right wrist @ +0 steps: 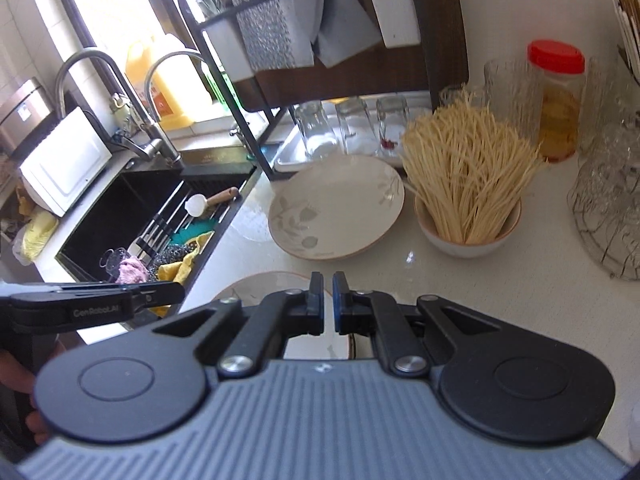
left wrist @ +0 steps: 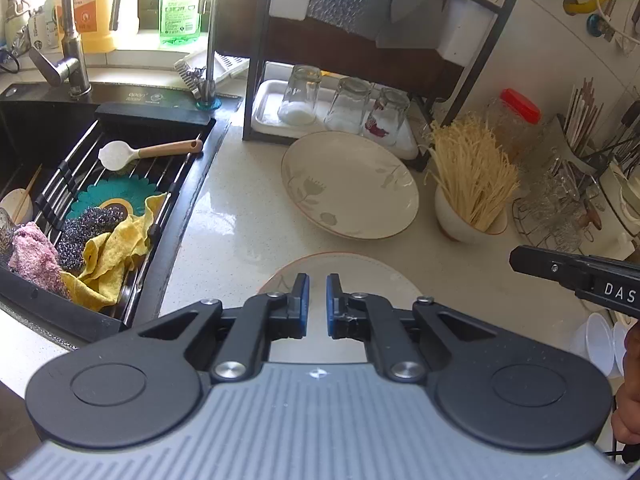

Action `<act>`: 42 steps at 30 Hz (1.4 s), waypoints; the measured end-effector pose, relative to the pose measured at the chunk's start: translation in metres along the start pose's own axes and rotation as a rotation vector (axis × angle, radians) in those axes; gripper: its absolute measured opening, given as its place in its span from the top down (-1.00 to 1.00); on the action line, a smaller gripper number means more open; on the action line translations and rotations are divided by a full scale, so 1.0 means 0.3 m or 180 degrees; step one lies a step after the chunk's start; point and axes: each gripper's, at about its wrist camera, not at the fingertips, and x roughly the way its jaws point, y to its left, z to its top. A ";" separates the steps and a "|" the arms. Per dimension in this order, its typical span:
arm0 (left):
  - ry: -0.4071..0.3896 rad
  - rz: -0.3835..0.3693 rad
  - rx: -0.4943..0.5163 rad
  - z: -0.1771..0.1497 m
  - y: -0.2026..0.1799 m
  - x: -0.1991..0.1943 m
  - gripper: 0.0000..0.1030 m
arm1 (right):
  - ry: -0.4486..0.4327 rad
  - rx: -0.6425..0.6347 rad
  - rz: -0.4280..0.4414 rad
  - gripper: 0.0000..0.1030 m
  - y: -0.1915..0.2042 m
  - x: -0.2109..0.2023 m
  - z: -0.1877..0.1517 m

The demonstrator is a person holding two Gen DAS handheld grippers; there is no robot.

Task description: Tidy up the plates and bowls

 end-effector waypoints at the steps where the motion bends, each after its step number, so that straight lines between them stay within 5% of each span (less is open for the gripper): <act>1: -0.0022 -0.0018 -0.0003 0.002 -0.011 -0.008 0.84 | -0.0022 -0.0022 -0.0002 0.86 -0.001 -0.011 0.004; 24: -0.0243 0.0016 0.0089 -0.058 -0.324 -0.147 0.84 | -0.0182 -0.0354 0.0215 0.86 -0.091 -0.234 0.016; 42: -0.0168 0.0192 -0.0163 -0.138 -0.364 -0.197 0.84 | -0.0110 -0.0392 0.0320 0.86 -0.190 -0.278 -0.052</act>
